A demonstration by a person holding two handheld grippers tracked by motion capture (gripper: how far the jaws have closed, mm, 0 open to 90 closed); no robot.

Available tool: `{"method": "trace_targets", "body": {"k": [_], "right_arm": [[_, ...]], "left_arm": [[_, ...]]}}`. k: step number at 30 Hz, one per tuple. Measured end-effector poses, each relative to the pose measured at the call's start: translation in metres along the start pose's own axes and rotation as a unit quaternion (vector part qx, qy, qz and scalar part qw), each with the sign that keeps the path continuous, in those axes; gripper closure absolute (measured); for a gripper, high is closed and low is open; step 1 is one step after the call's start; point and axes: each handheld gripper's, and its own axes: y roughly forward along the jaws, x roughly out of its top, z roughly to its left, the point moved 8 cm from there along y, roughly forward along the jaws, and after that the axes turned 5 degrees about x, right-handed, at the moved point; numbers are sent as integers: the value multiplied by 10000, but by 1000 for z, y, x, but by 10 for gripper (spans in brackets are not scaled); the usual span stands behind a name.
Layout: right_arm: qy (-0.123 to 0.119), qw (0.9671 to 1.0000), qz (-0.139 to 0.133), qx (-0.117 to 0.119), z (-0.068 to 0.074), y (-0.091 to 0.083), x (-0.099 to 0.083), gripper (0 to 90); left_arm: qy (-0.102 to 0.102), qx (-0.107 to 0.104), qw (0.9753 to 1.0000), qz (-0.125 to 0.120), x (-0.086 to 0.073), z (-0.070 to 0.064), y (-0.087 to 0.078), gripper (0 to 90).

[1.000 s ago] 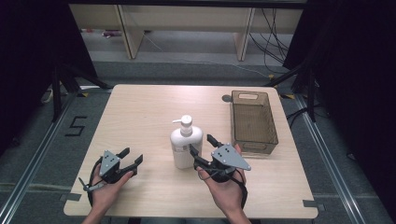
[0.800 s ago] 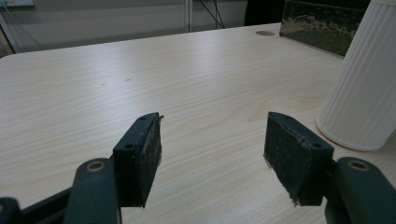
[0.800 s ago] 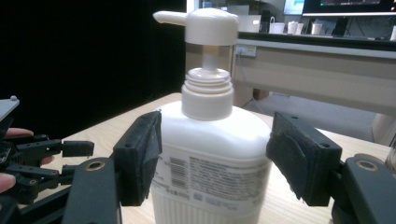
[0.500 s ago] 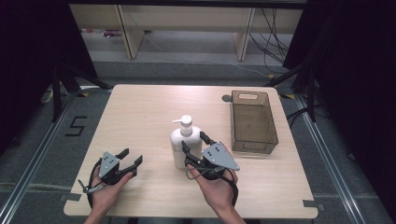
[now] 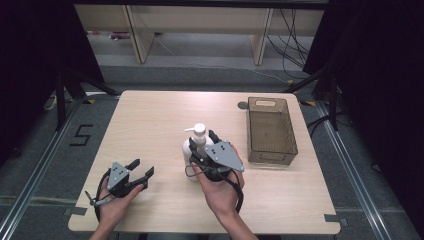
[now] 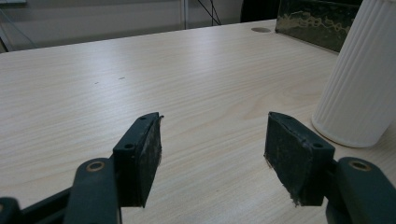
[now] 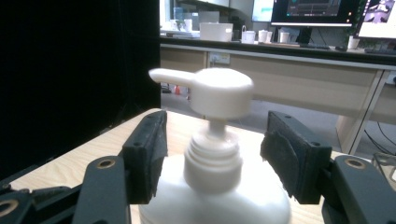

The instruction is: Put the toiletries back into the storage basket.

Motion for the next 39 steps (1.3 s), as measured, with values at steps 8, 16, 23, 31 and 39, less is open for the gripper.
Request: {"method": "trace_targets", "body": {"k": [8, 16, 23, 31, 39], "right_arm": [[286, 9994, 70, -154, 1, 10, -2, 453], [227, 9991, 125, -327, -5, 12, 3, 490], [245, 9992, 132, -277, -1, 14, 6, 572], [147, 9990, 115, -410, -1, 14, 7, 595], [310, 9990, -22, -334, -5, 10, 6, 600]], "left_arm": [[15, -26, 10000, 10, 0, -1, 0, 356], [4, -31, 10000, 33, 0, -1, 0, 356], [-38, -46, 10000, 7, 0, -1, 0, 356], [-34, -69, 10000, -12, 0, -2, 0, 356], [-42, -73, 10000, -12, 0, -2, 0, 355]]}}
